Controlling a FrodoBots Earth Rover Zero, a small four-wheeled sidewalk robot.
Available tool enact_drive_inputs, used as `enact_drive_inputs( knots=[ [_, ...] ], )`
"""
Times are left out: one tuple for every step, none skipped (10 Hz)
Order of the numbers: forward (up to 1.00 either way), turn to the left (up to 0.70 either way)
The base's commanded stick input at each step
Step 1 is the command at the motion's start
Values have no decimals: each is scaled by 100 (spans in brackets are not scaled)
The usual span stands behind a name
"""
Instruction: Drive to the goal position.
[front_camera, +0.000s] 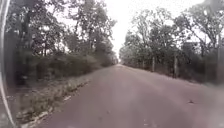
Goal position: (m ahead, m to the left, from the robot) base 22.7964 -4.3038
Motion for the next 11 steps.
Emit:
enact_drive_inputs(
  knots=[
    [70,0],
    [70,0],
    [70,0],
    [70,0],
    [70,0],
    [70,0],
    [70,0],
    [70,0],
    [70,0],
    [70,0],
    [70,0]
  ],
)
